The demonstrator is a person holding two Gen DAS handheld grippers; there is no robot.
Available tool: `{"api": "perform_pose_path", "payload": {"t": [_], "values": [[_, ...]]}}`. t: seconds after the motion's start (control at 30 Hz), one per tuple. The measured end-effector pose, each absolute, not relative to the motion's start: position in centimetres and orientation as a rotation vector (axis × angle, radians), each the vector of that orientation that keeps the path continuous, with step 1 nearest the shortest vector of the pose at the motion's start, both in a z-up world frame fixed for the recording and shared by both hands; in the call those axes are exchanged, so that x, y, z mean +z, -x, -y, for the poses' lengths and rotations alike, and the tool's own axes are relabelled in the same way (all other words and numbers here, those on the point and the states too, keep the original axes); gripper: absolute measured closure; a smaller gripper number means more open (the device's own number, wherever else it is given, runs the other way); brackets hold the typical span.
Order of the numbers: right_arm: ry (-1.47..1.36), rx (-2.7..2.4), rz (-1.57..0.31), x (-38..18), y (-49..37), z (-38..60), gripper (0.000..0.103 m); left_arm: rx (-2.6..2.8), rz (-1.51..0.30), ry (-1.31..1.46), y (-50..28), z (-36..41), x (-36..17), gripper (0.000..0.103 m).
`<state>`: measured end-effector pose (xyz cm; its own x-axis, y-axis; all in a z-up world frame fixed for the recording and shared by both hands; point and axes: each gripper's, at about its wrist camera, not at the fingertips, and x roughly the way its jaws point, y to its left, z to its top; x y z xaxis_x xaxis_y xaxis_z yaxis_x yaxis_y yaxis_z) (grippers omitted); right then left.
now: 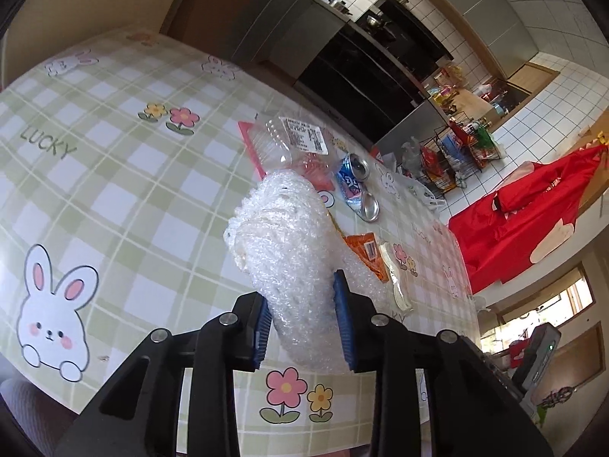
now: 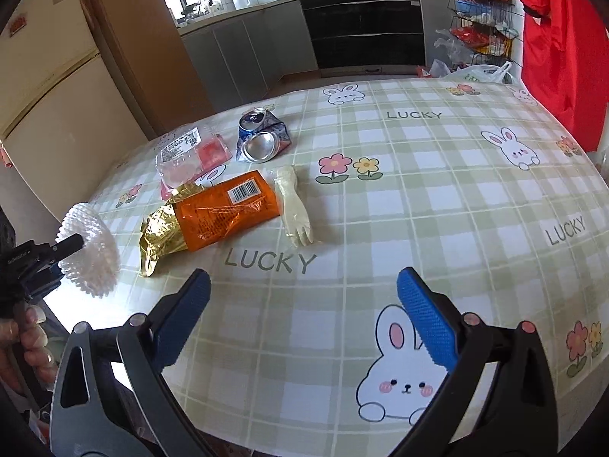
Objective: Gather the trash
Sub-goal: 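Grasp the white glove-shaped item with the right tool while the left tool holds the bubble wrap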
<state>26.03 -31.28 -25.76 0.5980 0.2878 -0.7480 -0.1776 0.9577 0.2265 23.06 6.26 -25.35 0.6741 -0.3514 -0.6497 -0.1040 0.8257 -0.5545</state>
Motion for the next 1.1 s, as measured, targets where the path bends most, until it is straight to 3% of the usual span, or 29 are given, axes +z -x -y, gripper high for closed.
{"api": "perform_pose_path", "payload": {"t": [0.1, 0.3, 0.83, 0.93, 1.1], "values": [[-0.128, 0.272, -0.940, -26.8, -28.9, 31.3, 0.023, -0.132, -0.805, 0.569, -22.0, -7.5, -24.9, 0.073], [-0.149, 0.227, -1.035, -29.6, -33.5, 30.7, 0.039, -0.075, -0.794, 0.550, -20.3, -9.6, -24.9, 0.072], [-0.088, 0.242, -1.059, -31.4, -37.8, 26.1, 0.060, -0.099, -0.777, 0.479, -18.8, -9.3, -24.0, 0.072], [-0.096, 0.250, -1.070, -31.4, -37.8, 26.3, 0.079, -0.121, -0.773, 0.464, -18.7, -8.7, -23.8, 0.072], [-0.162, 0.253, -1.046, -30.8, -36.5, 27.3, 0.080, -0.160, -0.756, 0.453, -18.5, -7.8, -23.2, 0.072]]}}
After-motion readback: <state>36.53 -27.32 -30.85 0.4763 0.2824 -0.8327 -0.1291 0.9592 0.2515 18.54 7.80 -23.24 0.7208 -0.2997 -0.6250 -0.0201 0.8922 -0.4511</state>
